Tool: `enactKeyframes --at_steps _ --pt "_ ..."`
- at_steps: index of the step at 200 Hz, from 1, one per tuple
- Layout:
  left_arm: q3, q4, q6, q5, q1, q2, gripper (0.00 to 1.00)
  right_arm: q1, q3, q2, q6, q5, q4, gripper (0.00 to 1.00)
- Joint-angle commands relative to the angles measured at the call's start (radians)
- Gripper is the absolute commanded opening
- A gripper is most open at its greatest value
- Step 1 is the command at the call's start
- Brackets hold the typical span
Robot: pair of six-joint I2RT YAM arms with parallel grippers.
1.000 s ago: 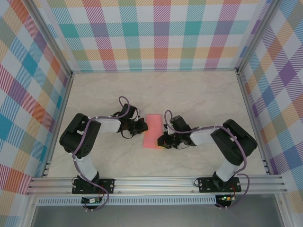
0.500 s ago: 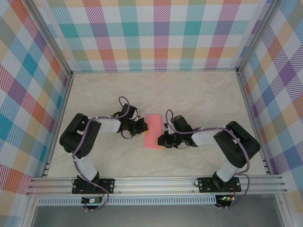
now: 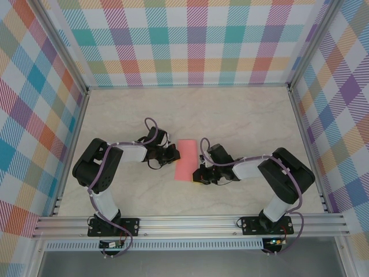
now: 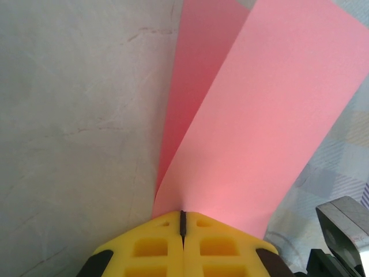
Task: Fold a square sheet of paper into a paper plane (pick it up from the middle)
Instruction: First fold in half a square sheet of paper at the center of the table.
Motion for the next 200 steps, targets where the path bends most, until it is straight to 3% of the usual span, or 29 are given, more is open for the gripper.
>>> enactKeyframes --at_steps 1,54,200 --pt "-0.044 -0.111 0.024 -0.052 -0.016 0.041 0.00 0.006 0.070 -0.078 -0.051 0.048 -0.102 0.09" --pt "-0.036 -0.113 0.025 -0.043 -0.016 0.069 0.00 -0.020 0.192 -0.077 -0.065 0.152 -0.191 0.10" --pt "-0.043 -0.108 0.029 -0.047 -0.016 0.078 0.00 -0.130 0.312 0.067 -0.068 0.056 -0.156 0.09"
